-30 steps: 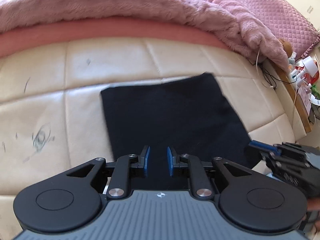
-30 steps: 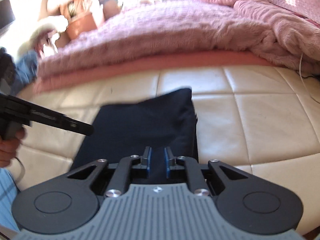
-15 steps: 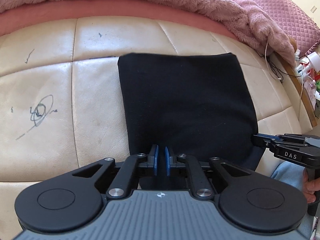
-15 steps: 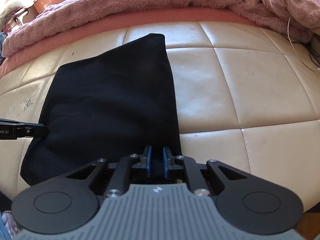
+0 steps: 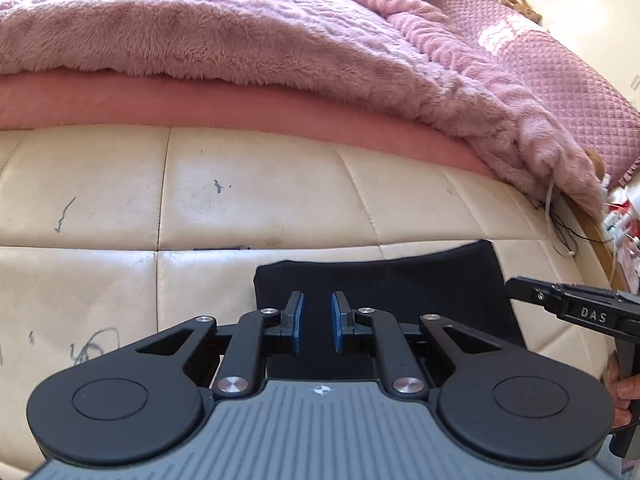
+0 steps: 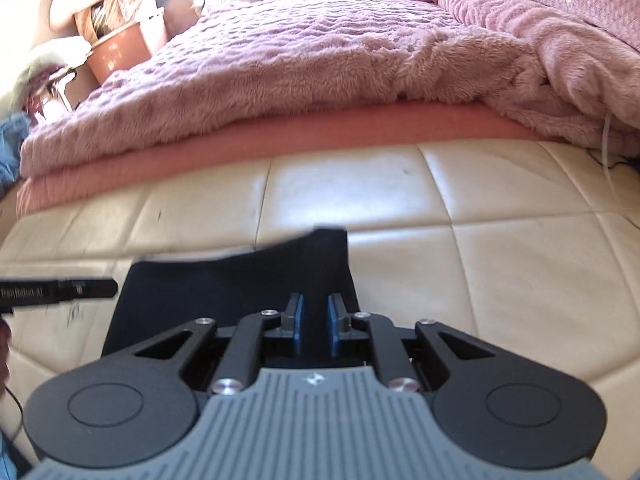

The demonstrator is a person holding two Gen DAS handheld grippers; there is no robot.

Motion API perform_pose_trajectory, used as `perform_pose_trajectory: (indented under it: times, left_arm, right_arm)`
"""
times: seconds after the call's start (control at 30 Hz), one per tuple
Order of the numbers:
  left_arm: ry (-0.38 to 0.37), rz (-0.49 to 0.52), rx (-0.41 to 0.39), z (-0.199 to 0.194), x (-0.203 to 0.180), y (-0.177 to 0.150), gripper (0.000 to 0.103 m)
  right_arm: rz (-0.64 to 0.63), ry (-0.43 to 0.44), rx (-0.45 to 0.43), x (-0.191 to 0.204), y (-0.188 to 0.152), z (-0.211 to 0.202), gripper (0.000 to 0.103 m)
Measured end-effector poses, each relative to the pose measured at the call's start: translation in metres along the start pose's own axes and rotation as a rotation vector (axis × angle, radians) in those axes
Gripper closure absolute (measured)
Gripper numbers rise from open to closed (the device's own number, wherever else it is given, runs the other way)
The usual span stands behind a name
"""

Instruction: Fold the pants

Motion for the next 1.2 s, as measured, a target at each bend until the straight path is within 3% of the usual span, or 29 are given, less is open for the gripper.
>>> perform_pose_trajectory:
  times: [0.23,0.4,0.47,0.5,0.53,0.57,0.6,0.77,0.9,1.2]
  left_arm:
    - [0.011,-0.039,0.051,0.032,0.01,-0.003,0.091]
    - [-0.007,-0.084,0.056,0.027,0.017,-0.001,0.093]
    - [-0.014,-0.105,0.046,0.02,0.019,-0.001,0.085]
    - [-0.018,-0.116,0.038,0.016,0.02,-0.001,0.075]
    - [-0.022,-0.129,0.029,0.011,0.021,-0.003,0.059]
    - [-0.03,-0.146,0.023,0.006,0.023,-0.005,0.051]
    - [-0.042,-0.163,0.022,0.002,0.026,-0.007,0.046]
    - [-0.127,-0.302,0.124,0.001,0.047,-0.029,0.044]
    - [-0.168,-0.382,0.194,0.009,0.056,-0.047,0.044]
    - [-0.168,-0.33,0.205,0.016,0.039,-0.051,0.044]
  right_arm:
    - [0.033,-0.03,0.063,-0.021,0.002,0.049,0.096]
    - [0.057,-0.02,0.058,-0.028,0.001,0.051,0.096]
    - [0.111,0.02,0.032,-0.033,0.001,0.041,0.087]
    - [0.145,0.043,0.022,-0.037,0.001,0.034,0.08]
    - [0.179,0.063,0.017,-0.04,-0.001,0.027,0.063]
    - [0.209,0.081,0.015,-0.044,-0.004,0.021,0.051]
    - [0.24,0.102,0.014,-0.047,-0.009,0.014,0.049]
    - [0.44,0.219,0.038,-0.07,-0.04,-0.009,0.048]
    - [0.499,0.231,0.082,-0.077,-0.062,-0.01,0.048]
    - [0.507,0.281,0.1,-0.073,-0.067,0.002,0.049]
Point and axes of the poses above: each gripper's, at about its wrist camera, not at the fingertips, and z roughly the way its jaws point, x to its left, y to its top, the point moved 3 cm from there along z, roughly the way its jaws point, and after that the axes turned 11 degrees about y, right-handed, at the moved point
